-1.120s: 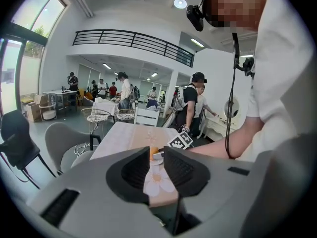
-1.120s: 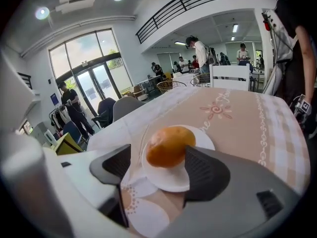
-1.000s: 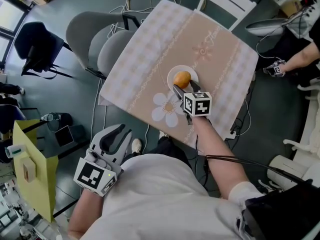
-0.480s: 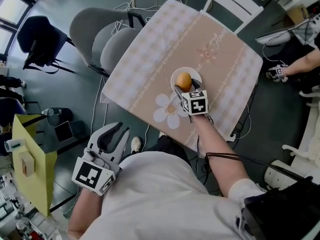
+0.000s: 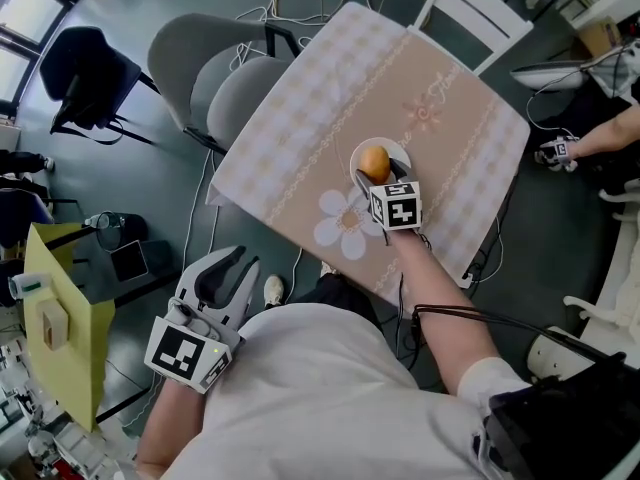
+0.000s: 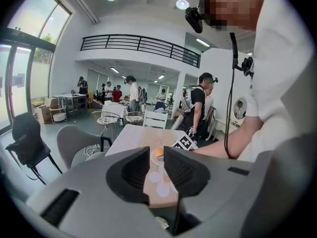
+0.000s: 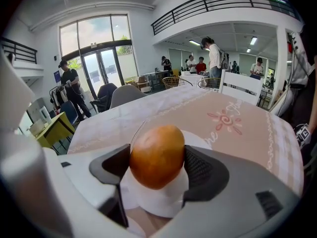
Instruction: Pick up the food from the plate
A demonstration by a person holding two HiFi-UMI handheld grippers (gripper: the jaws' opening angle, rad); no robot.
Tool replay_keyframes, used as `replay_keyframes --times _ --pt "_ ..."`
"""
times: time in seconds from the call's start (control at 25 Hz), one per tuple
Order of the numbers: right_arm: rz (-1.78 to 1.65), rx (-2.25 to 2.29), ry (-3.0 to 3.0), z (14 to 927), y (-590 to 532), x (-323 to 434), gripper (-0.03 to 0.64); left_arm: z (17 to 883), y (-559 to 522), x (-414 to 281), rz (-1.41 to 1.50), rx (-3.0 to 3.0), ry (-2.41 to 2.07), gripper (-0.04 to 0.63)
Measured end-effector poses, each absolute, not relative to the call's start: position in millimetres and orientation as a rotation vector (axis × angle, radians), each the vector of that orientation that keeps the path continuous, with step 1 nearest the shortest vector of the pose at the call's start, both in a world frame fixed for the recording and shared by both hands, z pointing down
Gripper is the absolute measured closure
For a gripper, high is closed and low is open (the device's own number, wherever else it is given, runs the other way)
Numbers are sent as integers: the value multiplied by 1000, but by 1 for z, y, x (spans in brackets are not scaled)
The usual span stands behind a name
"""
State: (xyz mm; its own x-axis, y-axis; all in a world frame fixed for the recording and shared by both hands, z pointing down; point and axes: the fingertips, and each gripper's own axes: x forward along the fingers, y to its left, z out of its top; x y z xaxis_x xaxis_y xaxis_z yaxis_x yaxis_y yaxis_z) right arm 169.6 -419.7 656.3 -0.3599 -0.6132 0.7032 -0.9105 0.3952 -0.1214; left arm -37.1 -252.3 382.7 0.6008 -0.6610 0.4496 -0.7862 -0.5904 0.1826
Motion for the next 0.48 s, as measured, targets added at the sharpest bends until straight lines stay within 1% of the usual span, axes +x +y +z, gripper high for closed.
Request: replay_keyframes --times 0.48 --pt "671 1329 -2113 623 -397 168 268 375 -236 -62 424 2498 -1135 514"
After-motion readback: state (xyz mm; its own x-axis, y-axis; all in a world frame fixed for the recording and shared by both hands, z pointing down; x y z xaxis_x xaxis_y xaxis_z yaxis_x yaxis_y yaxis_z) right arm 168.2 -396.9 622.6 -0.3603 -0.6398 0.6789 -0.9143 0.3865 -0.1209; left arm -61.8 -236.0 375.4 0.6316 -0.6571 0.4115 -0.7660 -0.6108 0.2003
